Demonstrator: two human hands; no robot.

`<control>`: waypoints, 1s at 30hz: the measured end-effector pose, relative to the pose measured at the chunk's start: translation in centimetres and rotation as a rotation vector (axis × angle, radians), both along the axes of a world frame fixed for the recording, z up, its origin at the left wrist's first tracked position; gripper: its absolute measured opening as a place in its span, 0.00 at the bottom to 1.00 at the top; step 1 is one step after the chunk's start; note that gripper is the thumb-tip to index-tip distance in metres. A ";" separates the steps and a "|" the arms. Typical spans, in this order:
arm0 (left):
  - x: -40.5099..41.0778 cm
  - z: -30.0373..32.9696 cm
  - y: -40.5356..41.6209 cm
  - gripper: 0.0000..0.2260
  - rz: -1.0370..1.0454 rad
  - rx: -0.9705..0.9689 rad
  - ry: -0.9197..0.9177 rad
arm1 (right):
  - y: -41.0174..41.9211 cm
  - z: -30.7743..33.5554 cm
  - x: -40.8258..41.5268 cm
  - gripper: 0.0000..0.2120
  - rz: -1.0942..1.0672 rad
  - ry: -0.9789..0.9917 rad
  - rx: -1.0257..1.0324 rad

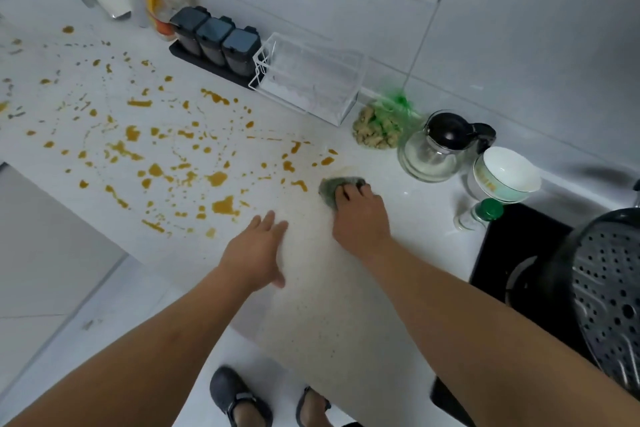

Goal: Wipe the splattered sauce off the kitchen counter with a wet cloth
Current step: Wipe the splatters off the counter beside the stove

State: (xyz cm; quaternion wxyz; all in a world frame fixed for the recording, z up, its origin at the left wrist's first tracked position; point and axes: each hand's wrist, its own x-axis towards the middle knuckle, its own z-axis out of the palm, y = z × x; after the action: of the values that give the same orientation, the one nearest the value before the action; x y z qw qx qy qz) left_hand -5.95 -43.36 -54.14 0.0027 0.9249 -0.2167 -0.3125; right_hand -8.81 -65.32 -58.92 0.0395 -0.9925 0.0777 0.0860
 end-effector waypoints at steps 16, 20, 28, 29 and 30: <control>-0.2 1.0 0.0 0.58 0.006 -0.027 -0.031 | 1.2 0.4 1.5 0.21 0.166 0.028 -0.004; -0.2 1.2 -0.2 0.58 0.002 -0.039 -0.026 | -3.3 0.5 -1.0 0.21 0.144 0.030 -0.069; -0.1 1.4 0.0 0.57 0.011 -0.044 -0.024 | -0.1 1.0 4.4 0.24 -0.144 0.028 0.029; -0.1 1.3 0.0 0.57 0.010 -0.036 -0.026 | 1.9 0.9 4.1 0.24 -0.071 0.009 0.040; -0.1 1.2 -0.1 0.57 0.009 -0.028 -0.028 | 3.7 1.0 3.3 0.24 0.007 -0.001 0.041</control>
State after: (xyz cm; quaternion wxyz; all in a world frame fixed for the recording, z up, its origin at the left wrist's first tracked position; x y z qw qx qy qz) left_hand -6.06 -43.42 -52.90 0.0142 0.9300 -0.2169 -0.2964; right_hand -5.52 -61.65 -57.93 0.0597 -0.9918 0.0721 0.0873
